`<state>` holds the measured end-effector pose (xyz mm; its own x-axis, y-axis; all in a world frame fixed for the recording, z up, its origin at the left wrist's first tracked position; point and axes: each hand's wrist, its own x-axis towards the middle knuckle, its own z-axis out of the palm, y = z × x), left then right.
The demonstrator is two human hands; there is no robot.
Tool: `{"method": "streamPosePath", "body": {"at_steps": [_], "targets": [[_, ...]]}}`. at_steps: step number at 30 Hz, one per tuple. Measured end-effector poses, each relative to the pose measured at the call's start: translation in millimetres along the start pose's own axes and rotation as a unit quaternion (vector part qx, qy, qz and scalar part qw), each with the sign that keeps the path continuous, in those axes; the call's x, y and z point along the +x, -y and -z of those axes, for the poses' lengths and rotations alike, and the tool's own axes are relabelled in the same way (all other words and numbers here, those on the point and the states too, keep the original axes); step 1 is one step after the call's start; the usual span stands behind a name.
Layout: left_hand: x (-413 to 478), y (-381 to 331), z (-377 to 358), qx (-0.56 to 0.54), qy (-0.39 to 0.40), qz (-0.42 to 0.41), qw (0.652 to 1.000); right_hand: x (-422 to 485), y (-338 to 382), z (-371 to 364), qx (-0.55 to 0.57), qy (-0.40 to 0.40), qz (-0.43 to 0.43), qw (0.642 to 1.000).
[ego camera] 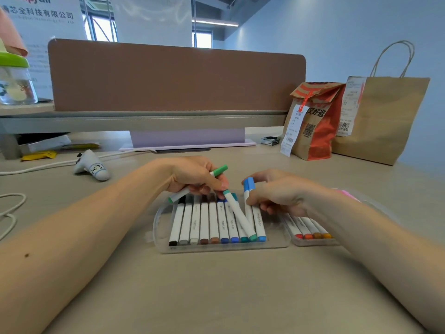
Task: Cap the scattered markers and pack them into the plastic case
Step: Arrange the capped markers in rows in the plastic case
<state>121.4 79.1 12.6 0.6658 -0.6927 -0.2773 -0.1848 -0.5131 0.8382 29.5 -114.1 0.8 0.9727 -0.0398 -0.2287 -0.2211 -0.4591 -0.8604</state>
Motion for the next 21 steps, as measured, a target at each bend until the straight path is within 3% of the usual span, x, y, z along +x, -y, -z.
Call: {"method": "streamPosePath", "body": {"at_steps": [4, 10, 21], "targets": [[3, -5, -5, 0.002, -0.023, 0.007, 1.000, 8, -4, 6, 0.069, -0.012, 0.001, 0.998], [7, -5, -5, -0.014, -0.053, 0.014, 0.998, 8, -7, 33, 0.088, -0.029, 0.009, 0.996], [27, -23, -30, 0.151, -0.135, 0.037, 0.979, 12, -14, 34, 0.068, -0.007, -0.003, 0.998]]}}
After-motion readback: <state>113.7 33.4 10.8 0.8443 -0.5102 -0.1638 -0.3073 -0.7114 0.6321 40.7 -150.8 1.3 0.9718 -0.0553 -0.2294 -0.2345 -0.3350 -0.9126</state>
